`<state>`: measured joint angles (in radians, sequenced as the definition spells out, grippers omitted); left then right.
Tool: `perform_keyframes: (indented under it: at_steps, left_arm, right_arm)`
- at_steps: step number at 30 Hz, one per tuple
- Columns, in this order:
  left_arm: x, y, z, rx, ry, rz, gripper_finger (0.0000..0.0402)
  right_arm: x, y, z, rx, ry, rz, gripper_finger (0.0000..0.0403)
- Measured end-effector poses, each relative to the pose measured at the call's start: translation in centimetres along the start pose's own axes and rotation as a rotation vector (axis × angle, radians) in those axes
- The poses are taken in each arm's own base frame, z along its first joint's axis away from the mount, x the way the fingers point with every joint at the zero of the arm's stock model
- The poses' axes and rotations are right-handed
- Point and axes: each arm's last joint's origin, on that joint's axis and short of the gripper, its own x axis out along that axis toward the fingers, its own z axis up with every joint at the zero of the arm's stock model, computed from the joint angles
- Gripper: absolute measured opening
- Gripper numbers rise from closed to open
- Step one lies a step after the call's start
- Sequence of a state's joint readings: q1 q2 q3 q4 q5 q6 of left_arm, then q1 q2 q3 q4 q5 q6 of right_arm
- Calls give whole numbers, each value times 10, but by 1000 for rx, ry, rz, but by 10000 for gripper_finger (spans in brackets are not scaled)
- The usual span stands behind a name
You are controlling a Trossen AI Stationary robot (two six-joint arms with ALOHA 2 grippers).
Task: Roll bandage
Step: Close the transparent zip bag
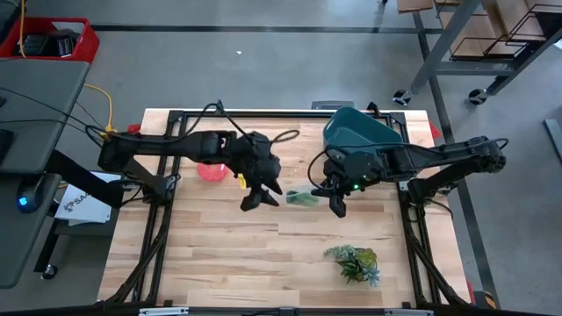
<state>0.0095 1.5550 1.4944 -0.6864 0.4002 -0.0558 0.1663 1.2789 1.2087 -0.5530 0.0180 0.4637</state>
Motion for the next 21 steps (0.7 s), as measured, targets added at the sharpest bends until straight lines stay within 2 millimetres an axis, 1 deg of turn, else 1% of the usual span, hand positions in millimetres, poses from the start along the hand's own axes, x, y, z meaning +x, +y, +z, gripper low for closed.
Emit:
perform_keyframes:
  at_steps: [3,7,10,16,19,21]
  left_arm:
    - [2,2,-1,31,3,132,221]
    - [0,7,1,65,-8,285,244]
    - [2,4,0,72,-6,285,254]
    - [7,-11,-1,84,4,210,262]
    - [9,-13,-2,93,9,207,262]
    - [15,-11,-2,102,19,233,263]
  right_arm:
    - [0,-1,0,5,1,0,0]
    - [0,-1,0,5,1,0,0]
    - [0,-1,0,5,1,0,0]
    - [0,-1,0,2,5,-2,0]
    - [0,-1,0,2,5,-2,0]
    - [0,-1,0,-6,5,-2,0]
